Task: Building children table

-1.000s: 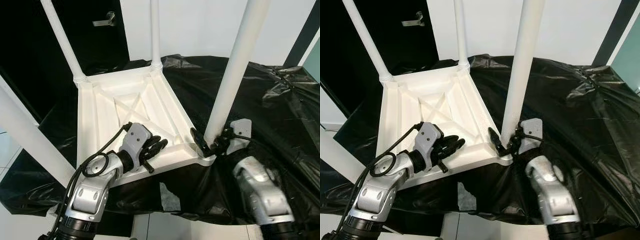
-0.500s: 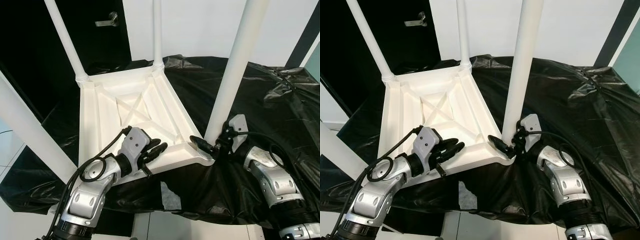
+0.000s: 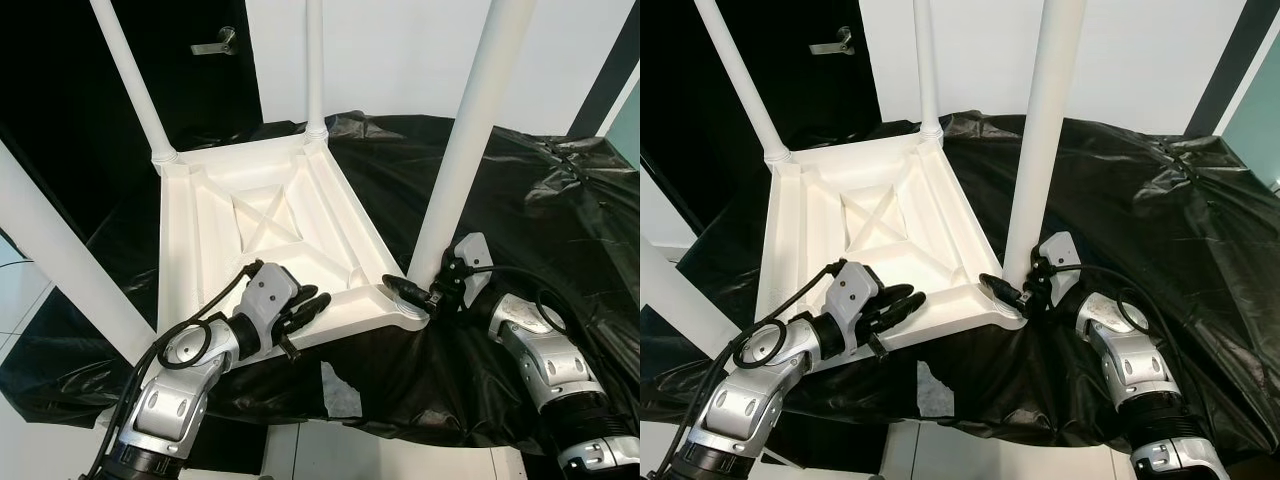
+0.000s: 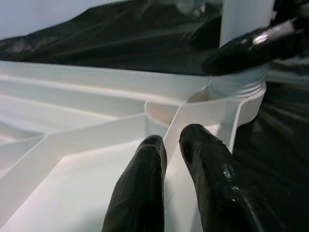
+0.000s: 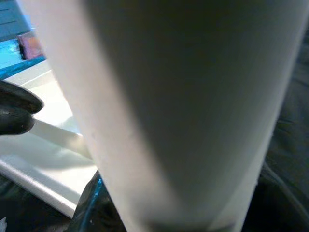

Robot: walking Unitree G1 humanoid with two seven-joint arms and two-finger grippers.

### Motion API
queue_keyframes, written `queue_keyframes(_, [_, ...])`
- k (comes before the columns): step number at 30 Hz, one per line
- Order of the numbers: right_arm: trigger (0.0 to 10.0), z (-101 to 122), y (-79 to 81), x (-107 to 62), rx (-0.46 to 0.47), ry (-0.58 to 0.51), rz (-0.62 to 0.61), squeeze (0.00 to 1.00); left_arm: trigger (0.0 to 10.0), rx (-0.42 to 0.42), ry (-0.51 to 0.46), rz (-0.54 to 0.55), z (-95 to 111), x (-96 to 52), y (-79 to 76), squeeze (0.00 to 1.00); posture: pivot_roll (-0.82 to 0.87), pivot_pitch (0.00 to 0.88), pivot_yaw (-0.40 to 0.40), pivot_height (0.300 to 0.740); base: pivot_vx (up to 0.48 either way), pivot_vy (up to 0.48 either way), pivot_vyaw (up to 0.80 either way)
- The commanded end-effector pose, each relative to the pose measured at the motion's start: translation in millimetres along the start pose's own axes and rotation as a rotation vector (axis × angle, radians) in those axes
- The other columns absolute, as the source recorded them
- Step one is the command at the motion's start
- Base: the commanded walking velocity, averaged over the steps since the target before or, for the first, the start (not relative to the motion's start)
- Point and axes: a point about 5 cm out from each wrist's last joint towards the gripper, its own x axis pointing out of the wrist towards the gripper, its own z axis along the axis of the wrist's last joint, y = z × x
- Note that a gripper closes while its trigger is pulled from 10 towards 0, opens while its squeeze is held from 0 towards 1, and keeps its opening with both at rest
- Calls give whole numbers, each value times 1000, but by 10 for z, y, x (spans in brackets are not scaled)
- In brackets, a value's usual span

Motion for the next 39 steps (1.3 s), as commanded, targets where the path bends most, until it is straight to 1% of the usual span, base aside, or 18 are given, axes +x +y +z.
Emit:
queue_keyframes(1, [10000,-62,60,8,-1,26,-79,0,10000,1,-7,-40,-13,20,-32,0,55,0,-38,740,0,0,0])
queue_keyframes(3, [10000,-60,131,-1,-22,31,-203,0,10000,-28,-36,-8,24,34,-27,0,51,0,-35,740,0,0,0])
queue_keyframes(6, [10000,-62,131,0,-27,31,-209,0,10000,-30,-38,-5,27,35,-27,0,51,0,-35,740,0,0,0])
queue_keyframes(8, [10000,-60,247,-8,-15,14,-312,0,10000,-48,-45,12,14,43,-46,0,60,0,-47,740,0,0,0])
queue_keyframes(10, [10000,-57,278,-13,-12,9,-344,0,10000,-52,-47,17,9,46,-51,0,60,0,-47,740,0,0,0])
queue_keyframes(12, [10000,-99,329,-14,12,21,-501,0,10000,-71,-49,4,5,24,-77,0,60,0,-32,740,0,0,0])
queue_keyframes(13, [10000,-99,329,-14,12,21,-501,0,10000,-71,-49,4,5,24,-77,0,60,0,-32,740,0,0,0])
queue_keyframes(17, [10000,-130,381,-59,106,6,-732,0,10000,-70,-51,-8,10,20,-62,0,56,0,-7,740,0,0,0])
queue_keyframes(25, [10000,-176,358,-127,132,22,-840,0,10000,-64,-46,-14,12,-1,12,0,25,0,33,740,0,0,0])
queue_keyframes(26, [10000,-162,350,-134,124,15,-846,118,10000,-66,-49,-15,19,1,20,0,23,0,36,740,0,0,0])
queue_keyframes(27, [10000,-162,350,-134,124,15,-846,118,10000,-66,-49,-15,19,1,20,0,23,0,36,740,0,0,0])
queue_keyframes(28, [10000,-158,333,-156,123,8,-862,1000,10000,-66,-52,-16,20,23,33,0,24,0,38,740,0,0,0])
queue_keyframes(31, [10000,-131,314,-164,122,-9,-868,1000,10000,-63,-55,-15,26,38,37,0,28,0,34,740,0,0,0])
queue_keyframes(33, [10000,-100,312,-141,126,-30,-825,1000,10000,-60,-53,-14,19,35,43,0,31,0,29,740,0,0,0])
queue_keyframes(34, [10000,-80,301,-137,120,-43,-791,16,10000,-57,-51,-7,14,31,54,0,31,0,26,740,0,0,0])
queue_keyframes(36, [10000,-67,290,-135,114,-52,-769,16,10000,-55,-49,-1,11,30,63,0,32,0,25,740,0,0,0])
queue_keyframes(38, [10000,-29,258,-139,107,-79,-661,0,10000,-55,-54,-1,15,33,63,0,32,0,22,740,0,0,0])
queue_keyframes(39, [10000,-29,258,-139,107,-79,-661,0,10000,-55,-54,-1,15,33,63,0,32,0,22,740,0,0,0])
